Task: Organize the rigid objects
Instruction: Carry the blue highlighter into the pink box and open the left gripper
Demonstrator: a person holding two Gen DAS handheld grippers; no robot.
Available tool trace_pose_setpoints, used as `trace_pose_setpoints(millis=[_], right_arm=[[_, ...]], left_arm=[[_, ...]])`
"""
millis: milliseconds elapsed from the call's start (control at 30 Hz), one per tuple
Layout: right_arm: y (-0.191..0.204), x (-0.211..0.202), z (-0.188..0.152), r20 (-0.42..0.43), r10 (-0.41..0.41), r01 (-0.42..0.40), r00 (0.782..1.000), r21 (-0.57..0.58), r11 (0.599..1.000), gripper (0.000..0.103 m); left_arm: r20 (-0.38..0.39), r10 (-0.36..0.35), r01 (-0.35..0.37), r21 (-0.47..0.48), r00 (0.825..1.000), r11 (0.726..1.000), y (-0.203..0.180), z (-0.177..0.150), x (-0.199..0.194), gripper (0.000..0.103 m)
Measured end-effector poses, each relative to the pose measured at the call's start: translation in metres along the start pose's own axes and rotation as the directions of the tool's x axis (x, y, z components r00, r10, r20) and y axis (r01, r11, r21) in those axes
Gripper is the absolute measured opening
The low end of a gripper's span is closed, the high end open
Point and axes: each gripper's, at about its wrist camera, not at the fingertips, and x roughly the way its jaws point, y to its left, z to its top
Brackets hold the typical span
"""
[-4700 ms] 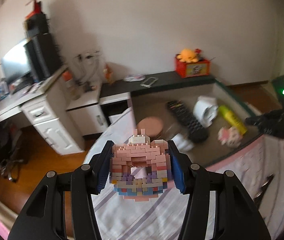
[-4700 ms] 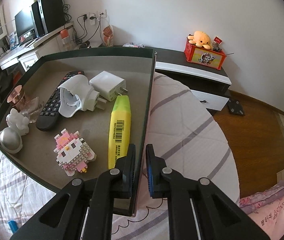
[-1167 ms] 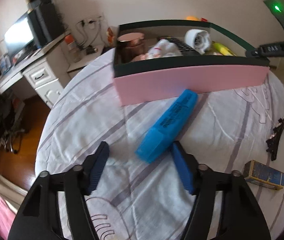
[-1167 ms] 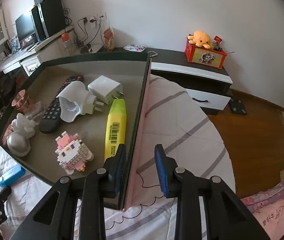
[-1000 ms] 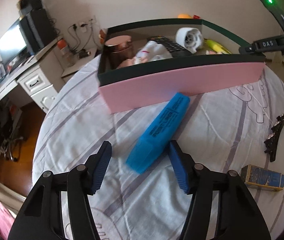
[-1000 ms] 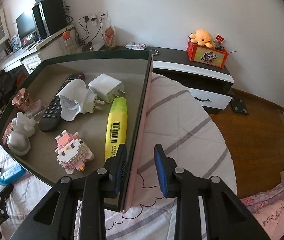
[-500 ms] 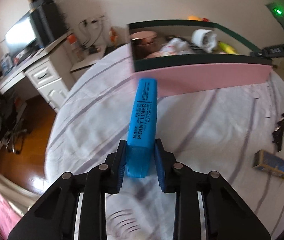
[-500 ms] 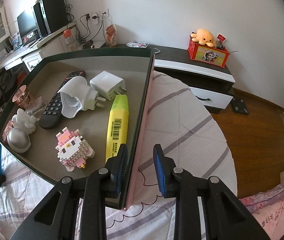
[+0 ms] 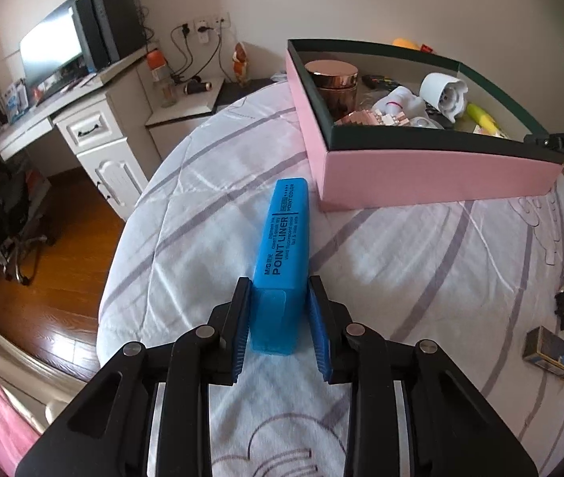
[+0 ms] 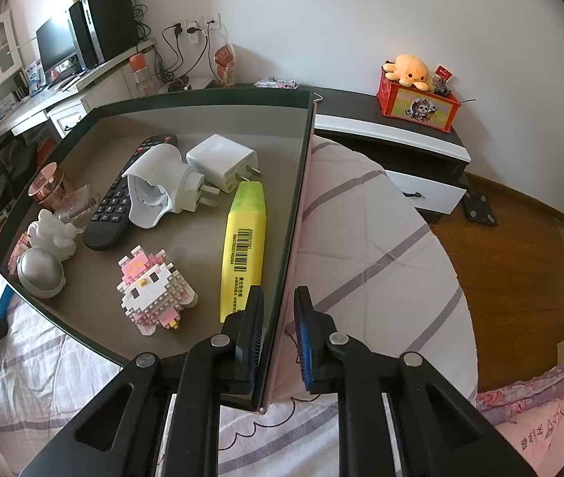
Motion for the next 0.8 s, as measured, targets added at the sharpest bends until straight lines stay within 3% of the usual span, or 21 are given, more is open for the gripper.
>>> trace_pose_setpoints(millis=[267, 800], right_arm=[[-0.002, 0.001, 0.001, -0.005, 0.003, -0.003, 1.000, 0.001, 1.000, 0.015], [-0.001, 0.001, -0.001, -0.008, 0.003, -0.003, 1.000, -0.001, 1.000, 0.015]], left_arm=[[0.033, 0.020, -0.021, 0.012, 0.999, 1.000, -0.002, 0.014, 0.001, 0.027], [0.177, 0.021, -0.027, 0.031, 0.984, 0.999, 0.001, 0.028, -0.068, 0.023]])
